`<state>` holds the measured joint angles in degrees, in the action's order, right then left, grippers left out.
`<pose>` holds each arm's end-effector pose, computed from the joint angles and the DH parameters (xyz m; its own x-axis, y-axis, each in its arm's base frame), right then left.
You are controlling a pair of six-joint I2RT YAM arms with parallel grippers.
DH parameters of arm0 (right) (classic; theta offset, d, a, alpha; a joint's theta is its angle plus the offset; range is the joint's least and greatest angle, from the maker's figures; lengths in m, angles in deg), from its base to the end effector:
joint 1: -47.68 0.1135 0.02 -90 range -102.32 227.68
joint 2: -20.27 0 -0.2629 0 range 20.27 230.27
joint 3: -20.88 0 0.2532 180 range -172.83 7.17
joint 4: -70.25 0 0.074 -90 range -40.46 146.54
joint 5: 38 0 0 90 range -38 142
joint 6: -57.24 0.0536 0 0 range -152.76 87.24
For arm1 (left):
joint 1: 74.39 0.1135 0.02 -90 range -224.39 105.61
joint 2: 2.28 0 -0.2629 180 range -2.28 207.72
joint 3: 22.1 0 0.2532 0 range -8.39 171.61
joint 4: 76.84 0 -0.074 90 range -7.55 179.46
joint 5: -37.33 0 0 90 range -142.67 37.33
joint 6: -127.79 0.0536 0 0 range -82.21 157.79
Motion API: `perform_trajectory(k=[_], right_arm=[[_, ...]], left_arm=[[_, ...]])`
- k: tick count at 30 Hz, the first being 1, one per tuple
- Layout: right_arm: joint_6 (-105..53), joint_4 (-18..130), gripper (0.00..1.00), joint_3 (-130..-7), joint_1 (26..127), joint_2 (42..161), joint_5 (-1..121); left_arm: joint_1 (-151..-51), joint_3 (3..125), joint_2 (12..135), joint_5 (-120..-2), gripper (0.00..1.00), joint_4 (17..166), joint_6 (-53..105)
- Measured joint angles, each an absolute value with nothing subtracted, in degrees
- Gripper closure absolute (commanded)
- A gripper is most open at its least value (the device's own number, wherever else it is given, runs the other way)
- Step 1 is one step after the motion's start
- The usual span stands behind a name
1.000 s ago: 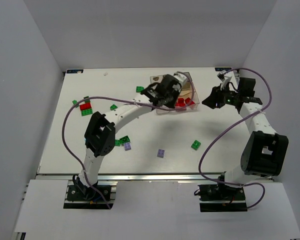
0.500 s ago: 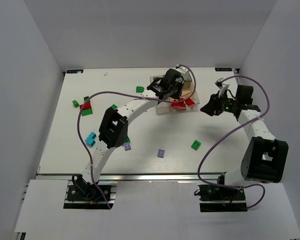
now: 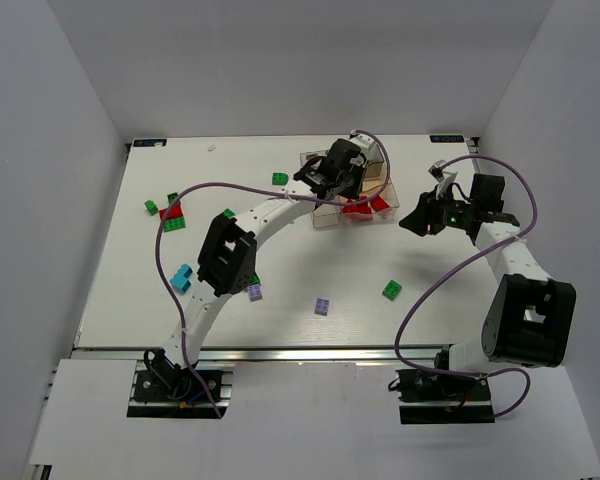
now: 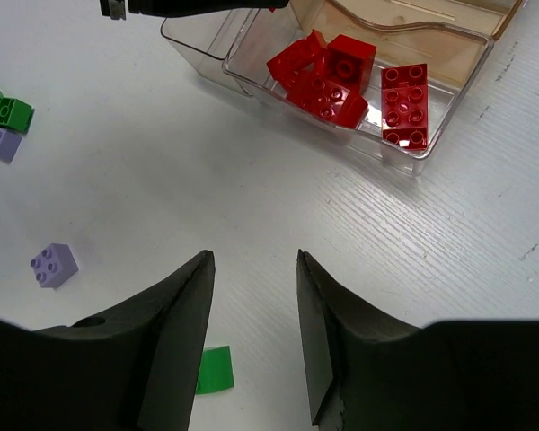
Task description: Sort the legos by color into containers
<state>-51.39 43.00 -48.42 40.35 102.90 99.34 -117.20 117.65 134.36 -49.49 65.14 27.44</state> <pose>0.3189 -0.0013 0.2441 -0.4620 -0.1588 -0.8725 -0.6491 0.7309 0.2107 0.4191 -0.3842 0.2348 -0.5289 0.2454 -0.8124 0.5592 0.8208 -0.1161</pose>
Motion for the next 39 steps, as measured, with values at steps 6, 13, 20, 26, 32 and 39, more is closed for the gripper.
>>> perform_trajectory(k=[6, 13, 20, 26, 32, 39], right_arm=[[-53.2, 42.1, 0.49, -48.4, 40.4, 102.9, 99.5], [-57.5, 37.9, 0.49, -49.0, 40.8, 102.9, 100.2], [-62.3, 34.0, 0.61, -50.7, 42.6, 103.1, 100.1], [-66.8, 32.1, 0.74, -50.8, 45.8, 103.1, 97.9], [-68.1, 31.8, 0.58, -50.8, 50.0, 103.1, 95.9], [-67.3, 32.7, 0.42, -50.8, 53.6, 103.1, 94.6]], left_arm=[[-117.2, 116.9, 134.4, -49.4, 0.53, 65.1, 27.1], [-117.2, 114.3, 134.4, -49.4, 0.4, 65.5, 26.5], [-116.9, 112.9, 132.5, -47.5, 0.69, 64.9, 24.5], [-111.8, 95.6, 116.7, -47.0, 0.97, 64.3, 16.3], [-92.1, 74.5, 94.3, -45.6, 0.44, 64.9, 5.9], [-83.1, 73.3, 92.4, -40.1, 0.19, 58.4, 0.4]])
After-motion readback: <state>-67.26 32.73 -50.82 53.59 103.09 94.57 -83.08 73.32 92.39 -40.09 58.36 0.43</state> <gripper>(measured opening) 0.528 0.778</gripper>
